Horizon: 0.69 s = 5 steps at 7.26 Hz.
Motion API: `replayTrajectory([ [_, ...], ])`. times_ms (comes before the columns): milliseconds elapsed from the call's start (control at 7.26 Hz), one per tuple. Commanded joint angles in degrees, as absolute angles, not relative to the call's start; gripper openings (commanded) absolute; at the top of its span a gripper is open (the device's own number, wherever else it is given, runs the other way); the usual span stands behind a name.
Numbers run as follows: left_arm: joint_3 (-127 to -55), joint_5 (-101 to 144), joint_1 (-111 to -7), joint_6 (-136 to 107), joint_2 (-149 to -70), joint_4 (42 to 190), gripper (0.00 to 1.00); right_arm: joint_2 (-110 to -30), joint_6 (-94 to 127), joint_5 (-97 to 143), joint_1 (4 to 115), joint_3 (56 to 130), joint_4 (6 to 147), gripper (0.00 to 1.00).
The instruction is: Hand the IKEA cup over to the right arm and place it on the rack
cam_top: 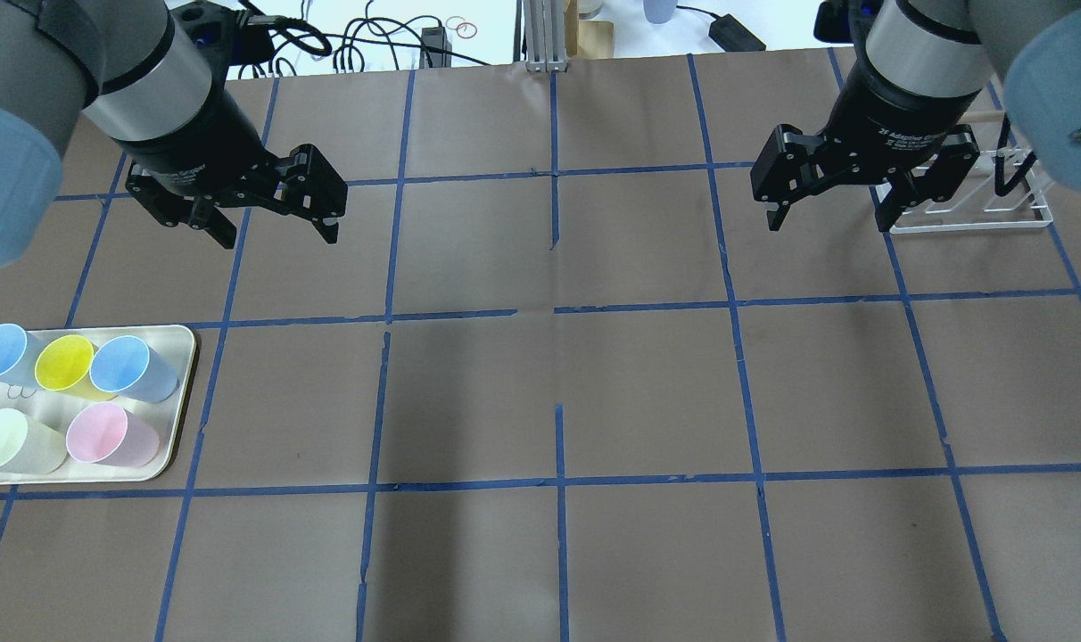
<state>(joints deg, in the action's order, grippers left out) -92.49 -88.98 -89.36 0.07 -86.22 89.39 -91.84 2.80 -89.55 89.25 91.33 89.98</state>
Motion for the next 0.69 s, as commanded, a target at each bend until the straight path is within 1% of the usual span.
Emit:
replayTrajectory([
  [0, -92.8, -89.1, -81.8, 1.7, -86.2, 89.8, 1.0, -91.6, 2.7, -89.9, 89.1, 91.2, 91.8, 1.0],
  [275, -95.1, -89.0, -72.7, 22.6, -85.8, 89.6, 1.0, -91.4, 2.0, -89.7, 89.0, 91.3, 92.0, 1.0],
  [551, -99.0, -88.9, -63.3, 32.0, -85.8, 88.2, 1.0, -91.3, 1.7, -89.8, 88.9, 91.3, 91.9, 1.0],
])
